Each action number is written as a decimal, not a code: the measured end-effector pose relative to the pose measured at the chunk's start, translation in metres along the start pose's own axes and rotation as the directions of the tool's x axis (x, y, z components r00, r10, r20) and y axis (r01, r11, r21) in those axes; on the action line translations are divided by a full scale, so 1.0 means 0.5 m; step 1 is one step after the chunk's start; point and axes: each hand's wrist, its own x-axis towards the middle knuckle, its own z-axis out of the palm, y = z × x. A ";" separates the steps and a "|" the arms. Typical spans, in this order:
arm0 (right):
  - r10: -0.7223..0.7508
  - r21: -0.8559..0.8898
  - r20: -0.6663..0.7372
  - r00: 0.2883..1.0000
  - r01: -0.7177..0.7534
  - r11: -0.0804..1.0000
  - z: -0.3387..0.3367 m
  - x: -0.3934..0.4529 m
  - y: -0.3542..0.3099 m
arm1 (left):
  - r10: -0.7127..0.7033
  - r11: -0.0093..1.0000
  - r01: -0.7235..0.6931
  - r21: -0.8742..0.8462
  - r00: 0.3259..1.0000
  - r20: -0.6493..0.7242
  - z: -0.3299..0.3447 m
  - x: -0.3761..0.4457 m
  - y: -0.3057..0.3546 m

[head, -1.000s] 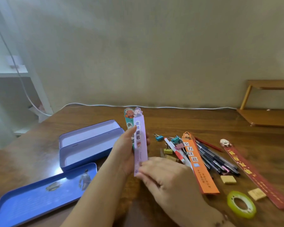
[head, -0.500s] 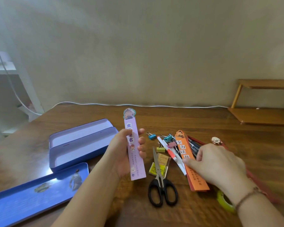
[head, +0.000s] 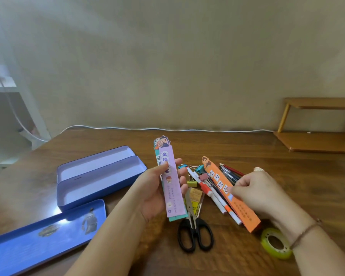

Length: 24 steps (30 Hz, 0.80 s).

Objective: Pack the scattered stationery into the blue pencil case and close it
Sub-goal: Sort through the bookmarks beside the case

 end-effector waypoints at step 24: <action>-0.238 -0.130 -0.241 0.941 0.211 0.969 0.012 -0.043 -0.027 | -0.022 0.990 0.013 0.137 0.998 0.062 0.030 -0.006 -0.036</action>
